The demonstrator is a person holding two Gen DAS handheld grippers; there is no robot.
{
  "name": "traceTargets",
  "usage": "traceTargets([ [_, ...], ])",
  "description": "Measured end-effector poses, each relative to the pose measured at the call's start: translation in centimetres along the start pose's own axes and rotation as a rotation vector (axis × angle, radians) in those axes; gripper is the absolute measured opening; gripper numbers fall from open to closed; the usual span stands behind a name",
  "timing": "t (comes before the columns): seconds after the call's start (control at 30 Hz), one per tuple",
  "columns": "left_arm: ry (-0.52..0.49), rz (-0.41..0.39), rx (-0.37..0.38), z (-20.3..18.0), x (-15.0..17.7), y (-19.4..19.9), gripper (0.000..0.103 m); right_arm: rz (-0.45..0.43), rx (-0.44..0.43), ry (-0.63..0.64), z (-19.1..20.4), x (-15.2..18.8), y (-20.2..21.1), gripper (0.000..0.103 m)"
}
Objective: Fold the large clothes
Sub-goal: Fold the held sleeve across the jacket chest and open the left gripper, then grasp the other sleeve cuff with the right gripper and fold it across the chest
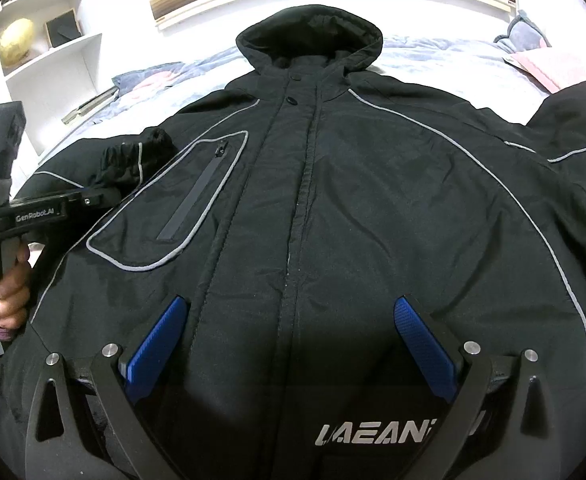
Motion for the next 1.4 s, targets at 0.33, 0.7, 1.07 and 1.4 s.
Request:
traceTargets([
  [0.33, -0.027, -0.138, 0.112, -0.3, 2.8, 9.4, 0.066, 0.076, 0.005, 0.042, 2.1, 0.1, 2.3, 0.103],
  [0.7, 0.066, -0.228, 0.084, 4.1, 5.5, 13.6, 0.067, 0.01, -0.03, 0.252, 12.8, -9.3, 4.6, 0.089],
  [1.07, 0.169, -0.21, 0.017, 7.9, 7.3, 14.0, 0.067, 0.293, -0.275, -0.007, 13.0, -13.5, -8.1, 0.045],
  [1.4, 0.206, -0.243, -0.02, 7.8, 4.7, 14.9, 0.067, 0.047, -0.177, 0.107, 11.6, -15.4, 1.9, 0.03],
])
Point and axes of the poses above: each gripper's, at about its wrist camera, not at the fingertips, and y roughly against the way its jaws point, z to its left, x to its underside, the point moved 3 cm from there along -y, roughly the way its jaws point, and after that the axes turned 10 degrees about z, right-handed, at the moved point
